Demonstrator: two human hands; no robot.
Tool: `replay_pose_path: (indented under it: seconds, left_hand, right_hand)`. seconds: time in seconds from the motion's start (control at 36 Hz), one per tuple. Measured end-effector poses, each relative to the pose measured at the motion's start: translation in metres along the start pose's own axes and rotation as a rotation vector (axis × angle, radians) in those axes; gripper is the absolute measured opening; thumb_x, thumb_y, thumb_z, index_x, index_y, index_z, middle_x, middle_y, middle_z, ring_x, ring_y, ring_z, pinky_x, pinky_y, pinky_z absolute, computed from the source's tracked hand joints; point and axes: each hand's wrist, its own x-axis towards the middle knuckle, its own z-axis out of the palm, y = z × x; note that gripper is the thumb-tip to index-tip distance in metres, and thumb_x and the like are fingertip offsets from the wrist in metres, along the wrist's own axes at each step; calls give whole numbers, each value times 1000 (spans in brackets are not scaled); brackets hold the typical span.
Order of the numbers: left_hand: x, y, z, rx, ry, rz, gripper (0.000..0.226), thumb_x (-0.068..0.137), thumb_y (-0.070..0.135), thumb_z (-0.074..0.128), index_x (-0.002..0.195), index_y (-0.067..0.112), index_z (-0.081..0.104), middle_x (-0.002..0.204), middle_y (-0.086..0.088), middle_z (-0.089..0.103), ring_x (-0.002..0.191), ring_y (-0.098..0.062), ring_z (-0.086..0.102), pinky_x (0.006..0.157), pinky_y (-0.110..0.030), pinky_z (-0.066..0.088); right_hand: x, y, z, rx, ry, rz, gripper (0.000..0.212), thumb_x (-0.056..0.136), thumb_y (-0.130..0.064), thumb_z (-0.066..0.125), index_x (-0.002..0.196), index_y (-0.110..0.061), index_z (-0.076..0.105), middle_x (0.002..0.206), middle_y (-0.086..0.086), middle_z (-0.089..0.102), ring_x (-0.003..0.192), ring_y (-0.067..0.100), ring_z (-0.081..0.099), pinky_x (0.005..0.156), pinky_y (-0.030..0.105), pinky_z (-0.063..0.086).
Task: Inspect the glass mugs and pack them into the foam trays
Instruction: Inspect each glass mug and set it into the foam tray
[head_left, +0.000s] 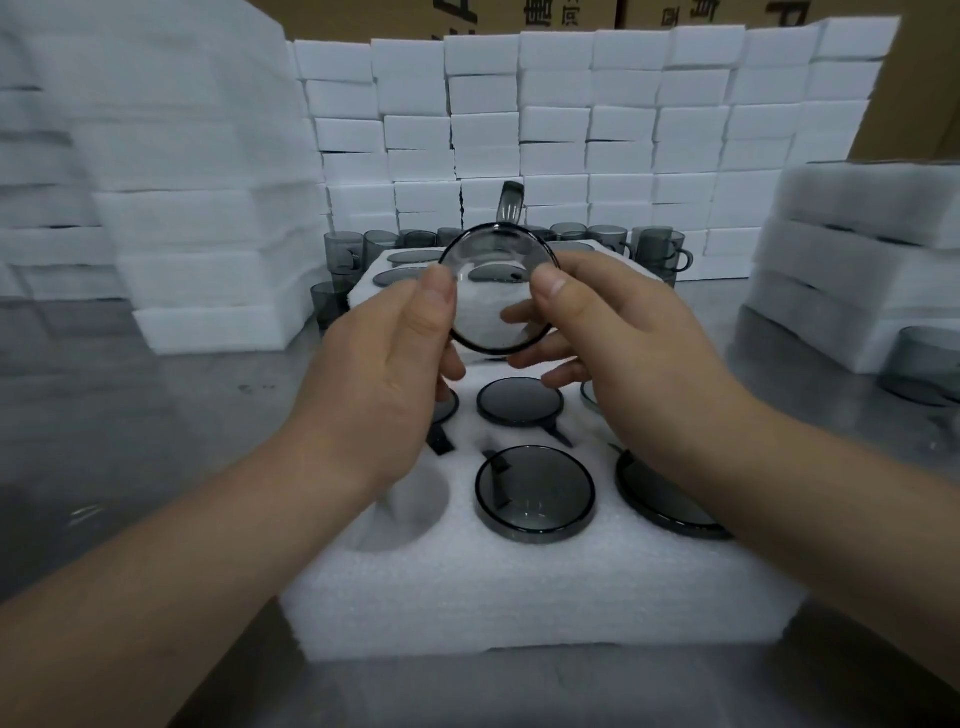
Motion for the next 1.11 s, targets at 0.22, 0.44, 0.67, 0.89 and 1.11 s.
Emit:
replay_pose_path:
  seconds: [0.22, 0.44, 0.67, 0.89, 1.11]
  left_hand:
    - [0, 8, 1, 12, 91, 28, 39, 65, 71, 41, 83, 37, 45, 89, 12, 65, 63, -6, 64, 58, -19, 44]
    - [-3, 13, 2, 116, 101, 75, 46, 51, 67, 58, 90, 55, 38, 102, 27, 54, 80, 5, 59, 61, -16, 43]
    - [-5, 15, 1, 217, 83, 203, 56, 54, 54, 70, 96, 55, 33, 110, 18, 53, 92, 7, 54, 69, -8, 43]
    - [-6, 14, 0, 248, 65, 256, 57, 55, 56, 70, 98, 54, 33, 108, 18, 49, 92, 5, 52, 71, -3, 40]
    - [-5, 12, 1, 244, 97, 278, 57, 63, 49, 70, 106, 50, 32, 108, 29, 38, 93, 9, 52, 70, -6, 43]
  right_hand:
    - [0, -4, 1, -98, 2, -20, 45, 83, -39, 46, 125, -29, 57, 96, -24, 61, 94, -3, 59, 84, 26, 46]
    - [7, 1, 0, 167, -93, 148, 36, 90, 1, 44, 87, -29, 64, 80, -11, 68, 70, 4, 64, 57, 17, 47]
    - [11, 4, -2, 282, -133, 216, 28, 90, -2, 47, 99, -20, 68, 95, -2, 73, 80, 13, 67, 58, 15, 48]
    - [12, 5, -2, 316, -126, 248, 31, 90, 3, 45, 102, -14, 67, 86, -3, 73, 72, 9, 66, 56, 16, 48]
    - [12, 3, -5, 308, -6, 124, 32, 85, 1, 51, 84, -26, 67, 82, -5, 71, 78, 14, 67, 55, 17, 48]
